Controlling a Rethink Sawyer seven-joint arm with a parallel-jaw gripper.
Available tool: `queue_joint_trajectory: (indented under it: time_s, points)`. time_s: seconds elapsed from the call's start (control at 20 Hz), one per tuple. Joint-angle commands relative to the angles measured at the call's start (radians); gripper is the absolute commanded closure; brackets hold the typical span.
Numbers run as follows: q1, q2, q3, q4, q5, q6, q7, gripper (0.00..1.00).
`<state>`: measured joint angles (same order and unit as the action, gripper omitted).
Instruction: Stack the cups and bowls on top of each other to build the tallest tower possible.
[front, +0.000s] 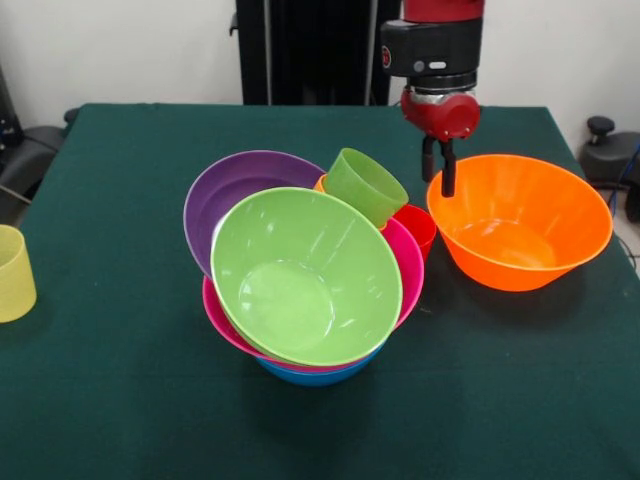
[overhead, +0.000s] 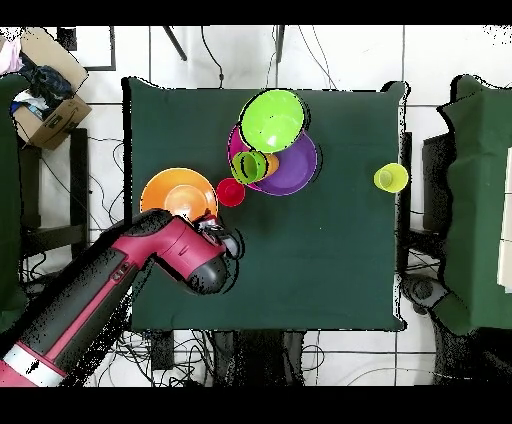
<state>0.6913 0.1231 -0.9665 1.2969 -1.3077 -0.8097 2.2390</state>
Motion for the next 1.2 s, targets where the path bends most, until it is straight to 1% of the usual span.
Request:
queue_joint_trajectory:
  time_s: [0.05,0.15,0.45,0.5,0.65,0.85,1.0,1.15,1.2]
  points:
    - [-0.032,0.059,0.215,-0.038,0.073,0.108,-0.306,0.00]
    - [-0.036,0.056,0.220,-0.037,0.087,0.109,-0.315,0.00]
    - [-0.077,0.056,0.248,-0.038,0.214,0.095,-0.469,0.00]
    - [-0.078,0.058,0.247,-0.038,0.228,0.090,-0.480,0.00]
    - [-0.077,0.072,0.243,-0.041,0.246,0.073,-0.491,0.00]
    - [-0.077,0.083,0.245,-0.048,0.251,0.050,-0.507,0.00]
    - [-0.079,0.084,0.245,-0.046,0.270,0.049,-0.521,0.00]
    - [-0.088,0.080,0.240,-0.030,0.337,0.056,-0.509,0.00]
    - [-0.091,0.078,0.239,-0.024,0.359,0.059,-0.504,1.00]
